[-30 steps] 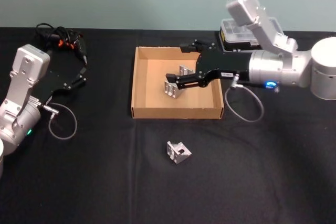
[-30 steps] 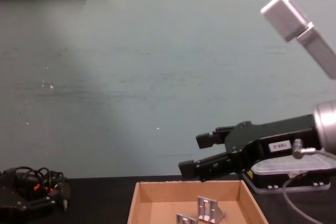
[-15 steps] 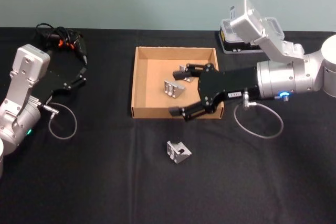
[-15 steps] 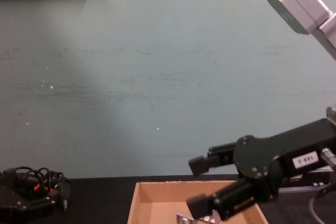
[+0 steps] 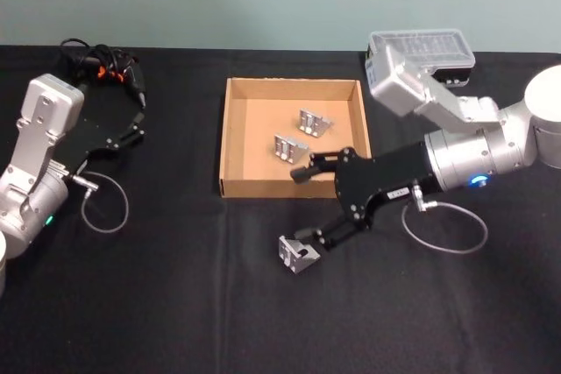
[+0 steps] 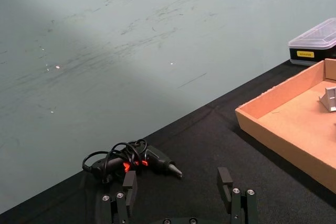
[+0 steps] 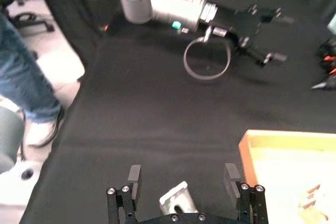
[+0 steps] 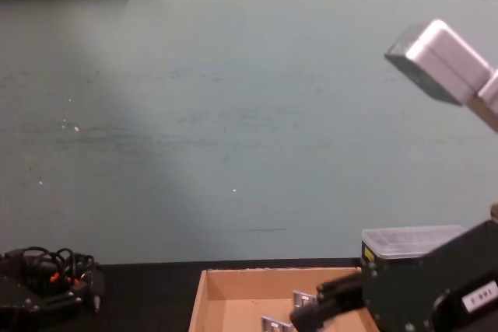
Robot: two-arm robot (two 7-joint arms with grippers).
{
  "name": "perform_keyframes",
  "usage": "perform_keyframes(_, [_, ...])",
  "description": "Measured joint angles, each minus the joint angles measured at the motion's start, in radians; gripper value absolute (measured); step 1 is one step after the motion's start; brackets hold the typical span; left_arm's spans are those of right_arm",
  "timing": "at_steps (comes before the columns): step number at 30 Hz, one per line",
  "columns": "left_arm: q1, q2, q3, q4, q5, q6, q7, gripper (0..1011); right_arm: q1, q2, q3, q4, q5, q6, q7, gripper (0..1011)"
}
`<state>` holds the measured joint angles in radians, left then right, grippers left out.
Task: Use one hand to pick up the angle iron from the table and place it into the box.
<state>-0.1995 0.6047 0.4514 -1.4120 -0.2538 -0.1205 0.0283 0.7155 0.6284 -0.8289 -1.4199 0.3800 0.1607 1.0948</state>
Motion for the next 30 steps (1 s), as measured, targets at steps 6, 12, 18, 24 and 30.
perform_keyframes(6, [0.0,0.0,0.0,0.0,0.0,0.0,0.0,1000,0.023,0.005,-0.043,0.028,-0.027,-0.014,0.027,1002])
perform_keyframes(12, [0.0,0.0,0.0,0.0,0.0,0.0,0.0,1000,0.038,0.003,-0.074,0.048,-0.04,-0.023,0.032,1002])
perform_keyframes(18, [0.0,0.0,0.0,0.0,0.0,0.0,0.0,1000,0.047,-0.006,-0.105,0.063,-0.053,-0.035,0.031,1002])
perform_keyframes(24, [0.0,0.0,0.0,0.0,0.0,0.0,0.0,1000,0.05,-0.019,-0.131,0.077,-0.061,-0.042,0.022,1002])
perform_keyframes(30, [0.0,0.0,0.0,0.0,0.0,0.0,0.0,1000,0.05,-0.029,-0.146,0.083,-0.068,-0.047,0.008,1002])
